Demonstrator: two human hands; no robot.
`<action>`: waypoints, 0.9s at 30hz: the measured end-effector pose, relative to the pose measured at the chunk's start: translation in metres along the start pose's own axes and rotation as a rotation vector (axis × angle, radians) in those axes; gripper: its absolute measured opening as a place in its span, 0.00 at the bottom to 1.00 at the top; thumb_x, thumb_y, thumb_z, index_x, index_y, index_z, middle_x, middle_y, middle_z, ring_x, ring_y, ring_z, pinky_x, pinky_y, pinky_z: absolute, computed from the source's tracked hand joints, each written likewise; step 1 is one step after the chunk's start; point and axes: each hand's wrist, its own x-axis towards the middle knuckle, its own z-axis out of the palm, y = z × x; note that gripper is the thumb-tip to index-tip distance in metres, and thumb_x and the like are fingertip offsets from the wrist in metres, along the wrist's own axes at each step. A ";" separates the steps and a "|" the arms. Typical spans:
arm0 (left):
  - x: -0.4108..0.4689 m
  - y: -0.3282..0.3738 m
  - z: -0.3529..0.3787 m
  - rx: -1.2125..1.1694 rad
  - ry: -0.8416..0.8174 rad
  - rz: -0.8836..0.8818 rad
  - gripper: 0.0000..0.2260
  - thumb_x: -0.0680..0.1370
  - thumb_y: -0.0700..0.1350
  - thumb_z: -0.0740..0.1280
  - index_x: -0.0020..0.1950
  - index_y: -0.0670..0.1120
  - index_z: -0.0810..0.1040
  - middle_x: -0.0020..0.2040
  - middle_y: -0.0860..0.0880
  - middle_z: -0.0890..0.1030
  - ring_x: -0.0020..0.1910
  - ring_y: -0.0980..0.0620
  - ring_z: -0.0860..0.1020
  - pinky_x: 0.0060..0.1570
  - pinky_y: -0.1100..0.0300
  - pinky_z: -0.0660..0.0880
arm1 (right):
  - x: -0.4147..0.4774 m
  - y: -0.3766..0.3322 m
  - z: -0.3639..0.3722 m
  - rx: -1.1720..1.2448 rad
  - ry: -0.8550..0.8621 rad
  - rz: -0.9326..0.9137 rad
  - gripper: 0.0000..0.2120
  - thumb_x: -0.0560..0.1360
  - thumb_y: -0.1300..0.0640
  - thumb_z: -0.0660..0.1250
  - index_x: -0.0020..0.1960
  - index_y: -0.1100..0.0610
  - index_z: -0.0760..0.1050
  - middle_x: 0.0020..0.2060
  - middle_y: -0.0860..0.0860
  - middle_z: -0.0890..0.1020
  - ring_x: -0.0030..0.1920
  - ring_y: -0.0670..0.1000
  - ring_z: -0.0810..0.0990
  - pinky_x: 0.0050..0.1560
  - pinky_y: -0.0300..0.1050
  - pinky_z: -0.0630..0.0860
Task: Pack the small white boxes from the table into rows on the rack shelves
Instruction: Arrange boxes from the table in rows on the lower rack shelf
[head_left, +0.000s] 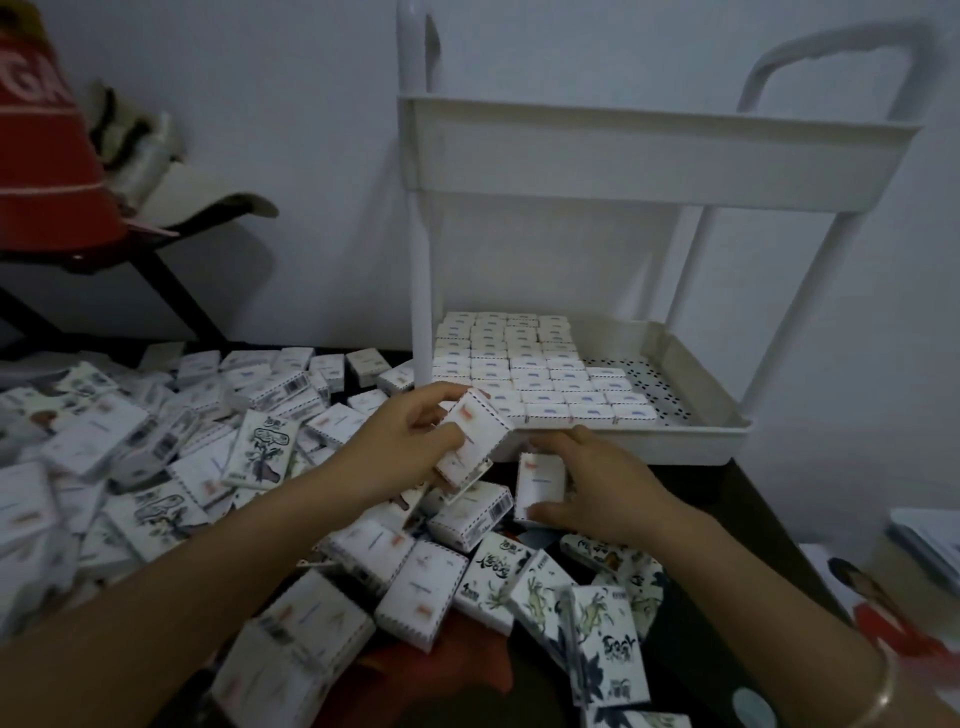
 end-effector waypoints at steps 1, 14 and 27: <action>-0.002 0.001 -0.001 -0.049 0.000 -0.022 0.17 0.79 0.38 0.62 0.65 0.53 0.75 0.55 0.52 0.82 0.55 0.49 0.81 0.51 0.48 0.80 | 0.001 -0.002 0.000 0.026 -0.019 0.019 0.35 0.69 0.41 0.73 0.71 0.44 0.63 0.63 0.48 0.68 0.60 0.50 0.73 0.53 0.43 0.72; 0.000 0.011 0.006 -0.287 -0.076 -0.085 0.17 0.79 0.32 0.61 0.62 0.49 0.75 0.47 0.51 0.85 0.44 0.48 0.84 0.38 0.56 0.81 | -0.015 0.011 -0.022 0.491 0.179 0.128 0.15 0.72 0.50 0.72 0.54 0.42 0.70 0.49 0.40 0.78 0.45 0.42 0.78 0.45 0.44 0.78; 0.146 0.053 0.067 0.084 0.189 0.148 0.09 0.74 0.45 0.70 0.49 0.53 0.72 0.47 0.54 0.82 0.45 0.56 0.80 0.40 0.66 0.76 | 0.007 0.080 -0.068 0.727 0.486 0.263 0.03 0.76 0.48 0.63 0.45 0.45 0.74 0.37 0.49 0.82 0.26 0.46 0.79 0.26 0.40 0.73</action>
